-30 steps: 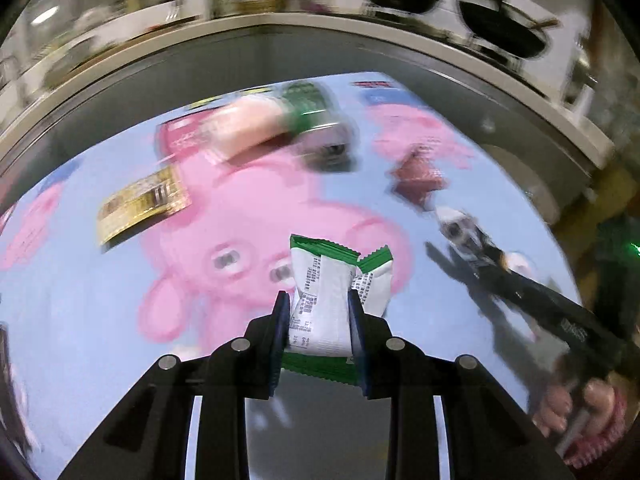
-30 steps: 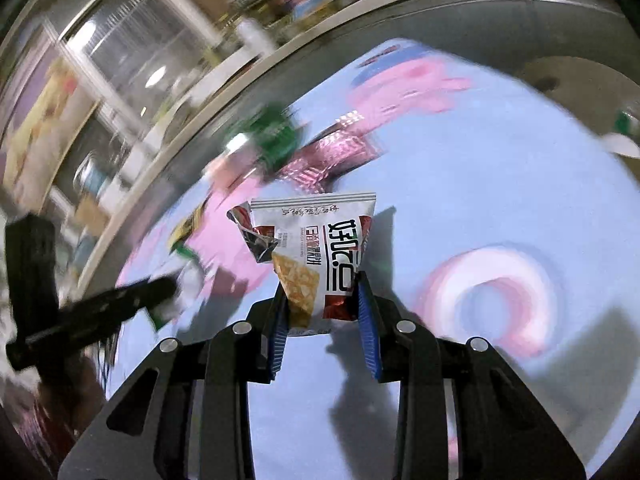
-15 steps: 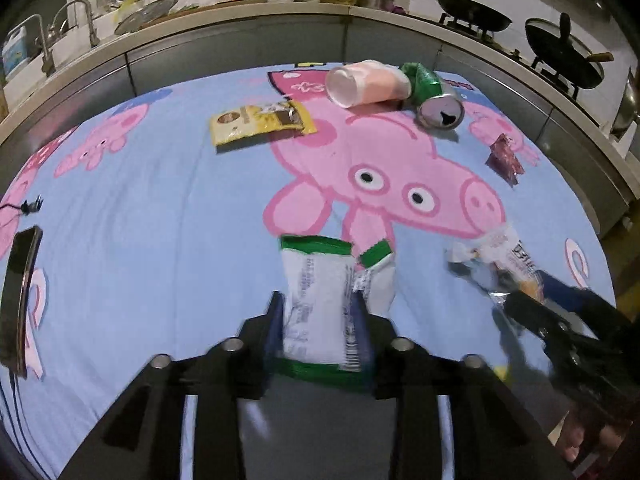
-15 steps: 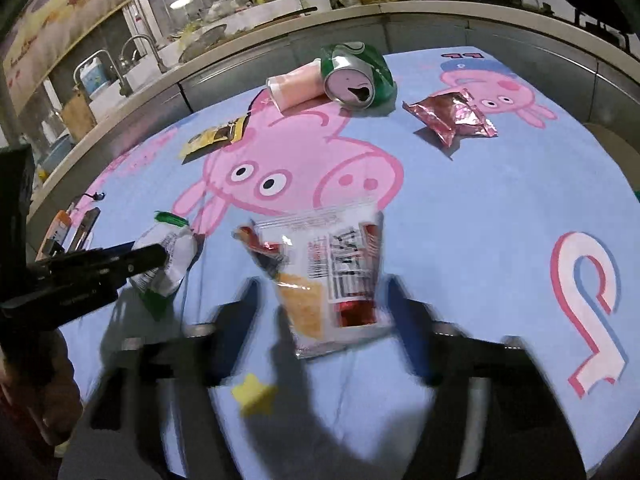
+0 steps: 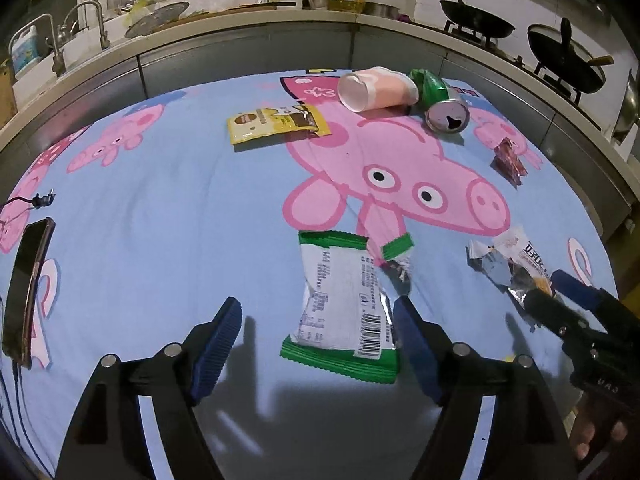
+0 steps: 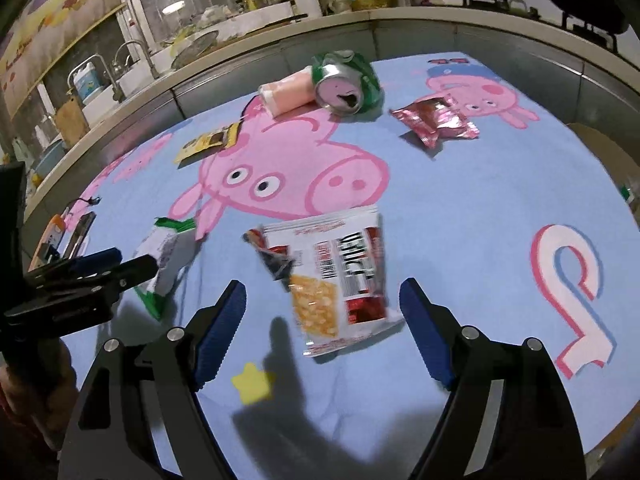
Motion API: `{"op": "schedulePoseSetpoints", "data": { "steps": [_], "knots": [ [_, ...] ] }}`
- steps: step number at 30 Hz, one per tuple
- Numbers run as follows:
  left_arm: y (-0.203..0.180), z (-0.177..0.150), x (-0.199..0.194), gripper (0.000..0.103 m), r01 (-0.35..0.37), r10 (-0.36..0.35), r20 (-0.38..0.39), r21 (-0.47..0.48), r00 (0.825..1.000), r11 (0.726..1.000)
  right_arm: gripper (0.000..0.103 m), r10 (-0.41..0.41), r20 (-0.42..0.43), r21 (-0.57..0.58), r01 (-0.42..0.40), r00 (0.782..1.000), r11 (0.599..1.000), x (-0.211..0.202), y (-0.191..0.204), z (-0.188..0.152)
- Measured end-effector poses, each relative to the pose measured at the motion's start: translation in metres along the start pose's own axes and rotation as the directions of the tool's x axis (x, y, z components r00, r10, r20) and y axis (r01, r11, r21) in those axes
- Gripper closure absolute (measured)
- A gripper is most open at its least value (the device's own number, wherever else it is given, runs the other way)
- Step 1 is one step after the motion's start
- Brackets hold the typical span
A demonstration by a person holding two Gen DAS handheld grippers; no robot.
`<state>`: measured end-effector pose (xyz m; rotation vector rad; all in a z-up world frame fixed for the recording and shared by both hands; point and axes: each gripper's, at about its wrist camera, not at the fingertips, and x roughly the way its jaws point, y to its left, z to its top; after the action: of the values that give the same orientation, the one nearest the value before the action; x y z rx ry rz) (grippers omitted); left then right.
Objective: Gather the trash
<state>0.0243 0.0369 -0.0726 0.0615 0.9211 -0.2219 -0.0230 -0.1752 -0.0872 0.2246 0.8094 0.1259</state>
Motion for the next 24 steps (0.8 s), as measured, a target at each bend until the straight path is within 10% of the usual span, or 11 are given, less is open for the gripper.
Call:
{"op": "schedulePoseSetpoints", "data": {
  "steps": [14, 20, 24],
  "knots": [
    [-0.010, -0.001, 0.005, 0.019, 0.040, -0.040, -0.034, 0.007, 0.999, 0.999, 0.021, -0.006, 0.013, -0.064, 0.007, 1.000, 0.998, 0.003, -0.002, -0.013],
    [-0.024, -0.007, 0.011, 0.052, -0.041, 0.044, -0.031, 0.075, 0.999, 0.996, 0.023, -0.027, 0.023, -0.100, 0.030, 0.999, 0.995, 0.004, 0.001, -0.016],
    [-0.023, -0.006, 0.008, 0.064, -0.027, 0.029, -0.030, 0.058, 0.999, 0.998, 0.043, -0.076, 0.043, -0.138, 0.082, 0.996, 0.987, 0.002, 0.003, -0.020]
  ]
}}
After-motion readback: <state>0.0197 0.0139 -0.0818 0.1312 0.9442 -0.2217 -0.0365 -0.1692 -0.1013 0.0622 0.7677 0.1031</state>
